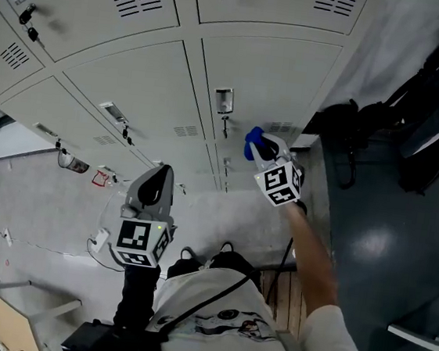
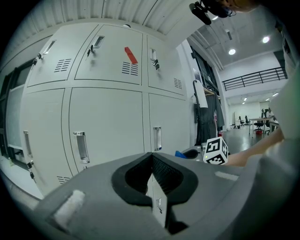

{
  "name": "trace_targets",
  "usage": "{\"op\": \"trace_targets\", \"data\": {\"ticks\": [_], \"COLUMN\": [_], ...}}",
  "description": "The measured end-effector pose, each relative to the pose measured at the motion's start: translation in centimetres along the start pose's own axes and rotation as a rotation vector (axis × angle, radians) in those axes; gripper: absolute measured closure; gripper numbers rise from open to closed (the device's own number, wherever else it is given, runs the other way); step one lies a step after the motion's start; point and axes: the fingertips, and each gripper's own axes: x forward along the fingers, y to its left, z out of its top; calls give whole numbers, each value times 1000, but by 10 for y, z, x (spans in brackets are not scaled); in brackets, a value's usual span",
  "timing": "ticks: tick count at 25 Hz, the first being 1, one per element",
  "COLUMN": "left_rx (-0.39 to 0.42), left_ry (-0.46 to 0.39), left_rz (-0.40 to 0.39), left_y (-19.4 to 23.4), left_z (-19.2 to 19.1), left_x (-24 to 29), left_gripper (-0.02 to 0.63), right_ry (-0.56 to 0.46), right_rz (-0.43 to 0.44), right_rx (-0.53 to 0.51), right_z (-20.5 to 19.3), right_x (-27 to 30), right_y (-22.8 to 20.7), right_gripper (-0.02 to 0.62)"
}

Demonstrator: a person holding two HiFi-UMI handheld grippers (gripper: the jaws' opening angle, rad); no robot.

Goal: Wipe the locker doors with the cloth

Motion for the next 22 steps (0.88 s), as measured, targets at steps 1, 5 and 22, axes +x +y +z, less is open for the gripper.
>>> {"op": "trace_targets", "data": {"ticks": [1,5,22], "left_rx": [1,4,12], "left_ry": [3,13,27], "left_rz": [3,31,104], "left_y": [1,9,36], "left_z": [-1,-4,-12], "left_x": [-1,-9,-27], "left_gripper": [614,614,614], "right_ry": [1,11,77], "right_rz": [32,124,29], "right_rx": [6,31,38], "right_z": [0,1,-31], "right_x": [9,48,56], "right_y": [15,53,4], "right_gripper": [532,532,532]}}
